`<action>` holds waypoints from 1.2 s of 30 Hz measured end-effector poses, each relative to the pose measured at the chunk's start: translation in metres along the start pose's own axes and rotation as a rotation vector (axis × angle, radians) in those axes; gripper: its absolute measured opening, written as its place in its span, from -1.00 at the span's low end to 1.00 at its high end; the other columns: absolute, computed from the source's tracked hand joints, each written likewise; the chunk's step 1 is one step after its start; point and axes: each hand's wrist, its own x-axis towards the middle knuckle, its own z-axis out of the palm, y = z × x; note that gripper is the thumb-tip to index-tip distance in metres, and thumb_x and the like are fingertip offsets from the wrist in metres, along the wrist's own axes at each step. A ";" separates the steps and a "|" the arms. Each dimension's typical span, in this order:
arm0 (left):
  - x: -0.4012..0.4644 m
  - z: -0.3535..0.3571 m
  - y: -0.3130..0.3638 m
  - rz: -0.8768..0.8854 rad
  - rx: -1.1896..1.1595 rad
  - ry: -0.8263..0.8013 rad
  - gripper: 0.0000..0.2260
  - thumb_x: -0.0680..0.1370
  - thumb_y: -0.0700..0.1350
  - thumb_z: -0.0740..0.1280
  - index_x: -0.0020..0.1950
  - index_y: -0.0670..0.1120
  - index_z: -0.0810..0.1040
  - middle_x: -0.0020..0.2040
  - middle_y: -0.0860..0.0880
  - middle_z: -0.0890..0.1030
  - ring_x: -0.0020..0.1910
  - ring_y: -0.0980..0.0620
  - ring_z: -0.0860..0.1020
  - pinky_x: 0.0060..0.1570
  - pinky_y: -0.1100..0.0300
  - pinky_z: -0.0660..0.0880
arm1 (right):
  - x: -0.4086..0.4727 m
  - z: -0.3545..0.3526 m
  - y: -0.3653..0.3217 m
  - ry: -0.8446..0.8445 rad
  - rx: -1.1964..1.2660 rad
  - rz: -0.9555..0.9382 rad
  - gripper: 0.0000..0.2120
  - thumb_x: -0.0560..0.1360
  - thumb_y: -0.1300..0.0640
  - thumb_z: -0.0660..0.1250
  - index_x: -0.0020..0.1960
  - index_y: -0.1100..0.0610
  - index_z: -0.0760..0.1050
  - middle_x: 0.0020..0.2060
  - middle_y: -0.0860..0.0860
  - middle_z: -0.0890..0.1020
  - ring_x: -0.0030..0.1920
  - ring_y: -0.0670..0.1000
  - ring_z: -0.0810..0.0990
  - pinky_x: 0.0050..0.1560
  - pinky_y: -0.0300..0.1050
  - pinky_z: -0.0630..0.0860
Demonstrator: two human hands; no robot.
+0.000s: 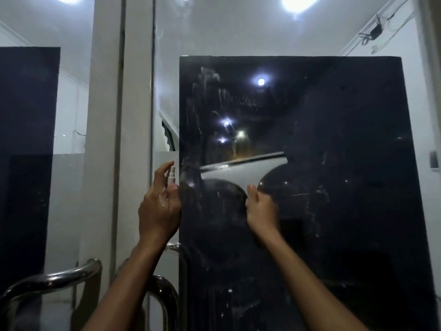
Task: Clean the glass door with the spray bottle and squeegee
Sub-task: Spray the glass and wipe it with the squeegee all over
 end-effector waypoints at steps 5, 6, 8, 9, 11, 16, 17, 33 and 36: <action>-0.012 -0.004 -0.019 -0.011 -0.034 -0.049 -0.59 0.62 0.05 0.02 0.48 0.16 0.29 0.02 -0.11 0.64 -0.28 -0.06 0.56 -0.28 -0.01 0.54 | -0.068 -0.004 0.067 0.016 -0.002 0.126 -0.46 0.68 -0.10 0.10 -0.40 0.13 0.39 -0.48 0.01 0.50 -0.40 0.03 0.48 -0.26 -0.04 0.37; -0.014 -0.005 -0.021 -0.008 -0.039 -0.055 -0.59 0.63 0.05 0.02 0.48 0.17 0.28 0.04 -0.11 0.64 -0.28 -0.06 0.56 -0.28 0.01 0.53 | -0.078 -0.006 0.072 0.017 0.013 0.128 -0.47 0.68 -0.10 0.10 -0.41 0.11 0.36 -0.51 -0.01 0.46 -0.43 0.00 0.44 -0.28 -0.05 0.36; -0.017 -0.005 -0.024 -0.011 -0.053 -0.060 -0.61 0.63 0.07 0.02 0.47 0.20 0.28 -0.01 -0.09 0.64 -0.30 -0.04 0.56 -0.32 0.07 0.48 | -0.085 -0.012 0.071 0.034 0.037 0.105 -0.48 0.67 -0.12 0.10 -0.41 0.07 0.32 -0.54 -0.06 0.40 -0.47 -0.05 0.38 -0.33 -0.08 0.31; -0.019 -0.004 -0.025 -0.013 -0.058 -0.061 -0.61 0.63 0.07 0.02 0.46 0.21 0.28 -0.07 -0.07 0.64 -0.32 -0.02 0.55 -0.34 0.11 0.44 | -0.084 -0.013 0.065 0.049 0.047 0.083 -0.48 0.67 -0.13 0.09 -0.41 0.07 0.30 -0.55 -0.06 0.38 -0.49 -0.06 0.36 -0.35 -0.09 0.29; -0.021 -0.004 -0.024 -0.012 -0.066 -0.067 -0.61 0.63 0.06 0.03 0.46 0.21 0.29 -0.16 -0.03 0.62 -0.34 0.03 0.53 -0.38 0.18 0.36 | -0.074 -0.013 0.047 0.076 0.050 0.026 -0.49 0.67 -0.13 0.09 -0.40 0.08 0.29 -0.54 -0.05 0.38 -0.50 -0.08 0.35 -0.36 -0.09 0.27; -0.017 -0.008 -0.023 0.010 -0.035 -0.076 -0.60 0.64 0.01 0.04 0.48 0.17 0.30 -0.09 -0.07 0.64 -0.35 0.08 0.49 -0.39 0.23 0.29 | -0.022 -0.009 -0.021 0.059 -0.066 -0.235 -0.48 0.69 -0.10 0.11 -0.37 0.16 0.33 -0.50 -0.01 0.44 -0.44 -0.08 0.41 -0.30 -0.02 0.34; -0.015 -0.009 -0.023 0.015 -0.027 -0.076 -0.61 0.66 0.00 0.05 0.49 0.17 0.29 -0.01 -0.10 0.65 -0.32 0.05 0.51 -0.37 0.23 0.31 | -0.010 -0.010 -0.034 0.010 -0.144 -0.289 -0.46 0.68 -0.13 0.11 -0.38 0.14 0.33 -0.50 -0.02 0.44 -0.39 -0.04 0.44 -0.27 0.00 0.34; -0.019 -0.010 -0.021 -0.013 -0.031 -0.043 -0.61 0.65 0.03 0.03 0.49 0.16 0.29 0.03 -0.08 0.63 -0.35 0.09 0.50 -0.40 0.22 0.34 | 0.023 -0.113 0.046 -0.542 -0.922 -0.101 -0.26 0.38 -0.60 -0.22 -0.03 -0.22 0.60 0.07 -0.12 0.66 -0.06 -0.09 0.54 -0.09 0.01 0.38; -0.024 -0.008 -0.015 -0.016 -0.032 -0.043 -0.61 0.65 0.05 0.03 0.48 0.16 0.29 -0.04 -0.07 0.63 -0.36 0.12 0.49 -0.42 0.25 0.30 | 0.019 -0.129 0.049 -0.546 -0.893 -0.122 -0.31 0.37 -0.59 -0.21 -0.20 -0.24 0.57 -0.25 -0.17 0.64 -0.21 -0.16 0.58 -0.18 -0.08 0.41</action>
